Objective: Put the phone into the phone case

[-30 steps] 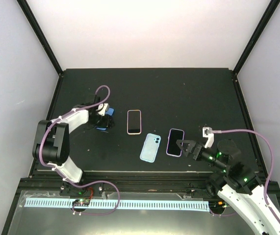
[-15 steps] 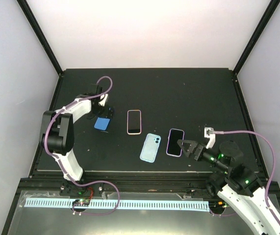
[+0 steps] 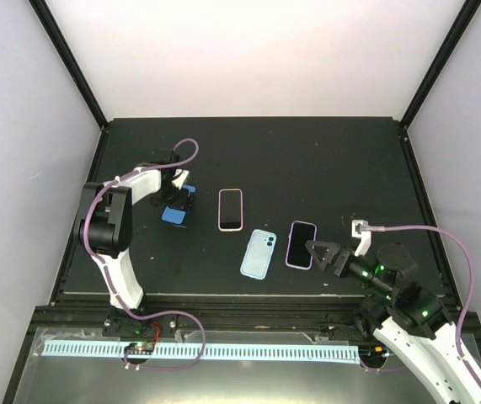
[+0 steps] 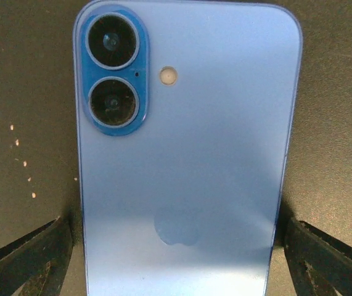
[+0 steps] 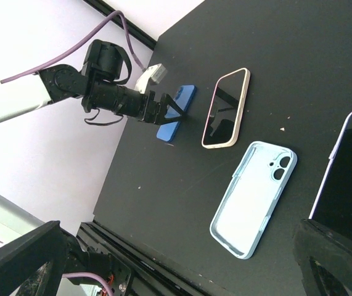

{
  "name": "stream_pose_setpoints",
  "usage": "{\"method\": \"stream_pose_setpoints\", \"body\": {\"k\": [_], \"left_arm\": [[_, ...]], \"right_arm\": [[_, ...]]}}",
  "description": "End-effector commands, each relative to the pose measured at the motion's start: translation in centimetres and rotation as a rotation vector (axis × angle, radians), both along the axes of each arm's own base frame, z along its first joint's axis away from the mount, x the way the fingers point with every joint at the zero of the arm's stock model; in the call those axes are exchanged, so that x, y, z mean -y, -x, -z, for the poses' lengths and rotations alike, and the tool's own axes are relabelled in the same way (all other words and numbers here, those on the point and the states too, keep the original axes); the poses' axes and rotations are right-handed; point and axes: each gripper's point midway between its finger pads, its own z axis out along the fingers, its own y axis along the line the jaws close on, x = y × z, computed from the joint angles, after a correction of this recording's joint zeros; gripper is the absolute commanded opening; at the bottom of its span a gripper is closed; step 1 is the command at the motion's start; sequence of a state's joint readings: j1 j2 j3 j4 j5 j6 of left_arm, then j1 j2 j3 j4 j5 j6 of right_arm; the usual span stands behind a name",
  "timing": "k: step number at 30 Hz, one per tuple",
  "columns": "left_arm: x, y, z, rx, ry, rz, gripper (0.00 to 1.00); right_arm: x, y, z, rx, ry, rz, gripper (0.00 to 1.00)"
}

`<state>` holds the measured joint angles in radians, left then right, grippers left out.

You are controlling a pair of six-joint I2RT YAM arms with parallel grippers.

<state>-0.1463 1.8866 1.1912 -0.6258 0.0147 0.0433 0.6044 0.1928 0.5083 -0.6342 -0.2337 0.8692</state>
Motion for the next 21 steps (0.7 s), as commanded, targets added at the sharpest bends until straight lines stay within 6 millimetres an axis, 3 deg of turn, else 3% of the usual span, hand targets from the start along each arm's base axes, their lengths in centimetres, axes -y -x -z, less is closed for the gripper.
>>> {"method": "stream_pose_setpoints", "body": {"k": [1,13,21], "left_arm": [[0.2,0.4,1.0,-0.053,-0.008,0.016,0.93],[1.7,1.4,0.0,-0.023,0.062,-0.037,0.64],[3.7,4.0,0.0,-0.032,0.131,-0.06,0.57]], "right_arm": [[0.5,0.1,-1.1,0.044,-0.003,0.016,1.0],[0.5,0.1,-1.1,0.039,-0.018,0.022,1.0],[0.2,0.0,-0.5,0.011,-0.023,0.016,1.0]]}}
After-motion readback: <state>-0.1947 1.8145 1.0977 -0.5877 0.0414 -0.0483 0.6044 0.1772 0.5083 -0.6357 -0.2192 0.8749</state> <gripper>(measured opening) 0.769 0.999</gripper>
